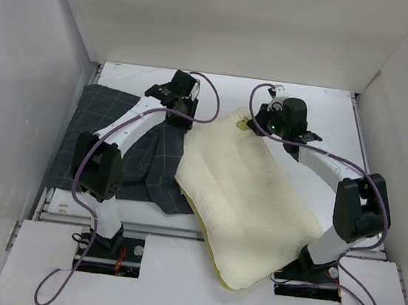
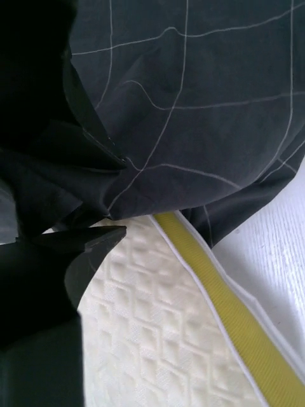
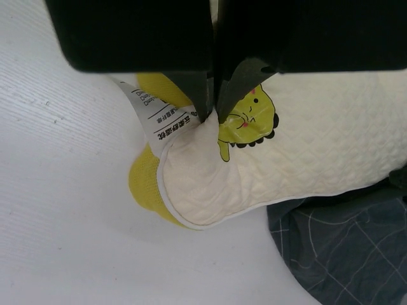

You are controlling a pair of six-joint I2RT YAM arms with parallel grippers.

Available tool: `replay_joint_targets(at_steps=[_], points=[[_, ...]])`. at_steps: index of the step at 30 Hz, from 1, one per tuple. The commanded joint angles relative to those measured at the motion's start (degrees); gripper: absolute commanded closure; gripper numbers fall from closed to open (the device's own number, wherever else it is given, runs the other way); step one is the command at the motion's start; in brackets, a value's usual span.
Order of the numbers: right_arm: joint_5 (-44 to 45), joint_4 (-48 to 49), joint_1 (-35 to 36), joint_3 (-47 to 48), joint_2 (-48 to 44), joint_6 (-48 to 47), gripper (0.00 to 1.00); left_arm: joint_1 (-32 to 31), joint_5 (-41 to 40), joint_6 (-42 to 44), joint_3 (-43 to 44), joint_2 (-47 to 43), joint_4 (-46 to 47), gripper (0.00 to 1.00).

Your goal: Put the pillow into the pillowcase

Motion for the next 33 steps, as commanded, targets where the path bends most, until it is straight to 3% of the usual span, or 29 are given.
replay_joint_targets(at_steps=[1, 3, 5, 7, 20, 29, 33], points=[[-1.2, 3.4, 0.4, -0.8, -1.2, -2.3, 1.00, 0.5, -2.8, -0.6, 2.0, -2.4, -0.3, 0.61], [-1.7, 3.9, 1.7, -0.8, -0.7, -3.0, 1.00, 0.5, -2.3, -0.6, 1.5, -2.4, -0.3, 0.64], [-1.7, 3.9, 2.7, -0.8, -0.7, -4.1, 1.00, 0.5, -2.3, -1.2, 0.9, -2.4, -0.3, 0.76], [-1.2, 3.3, 4.1, -0.2, -0.7, -4.8, 1.00, 0.5, -2.3, -1.2, 0.9, -1.8, -0.3, 1.00], [-2.9, 2.7, 22.0, -1.9, -4.5, -11.2, 1.00, -0.2, -1.0, -3.3, 13.4, -0.1, 3.4, 1.00], [-7.4, 5.5, 26.6, -1.9, -2.8, -13.6, 1.00, -2.9, 0.0, -4.7, 15.9, 3.8, 3.2, 1.00], [-14.6, 7.9, 27.4, -1.9, -1.6, -16.5, 1.00, -3.4, 1.6, -5.4, 18.2, 3.3, 4.6, 1.00]])
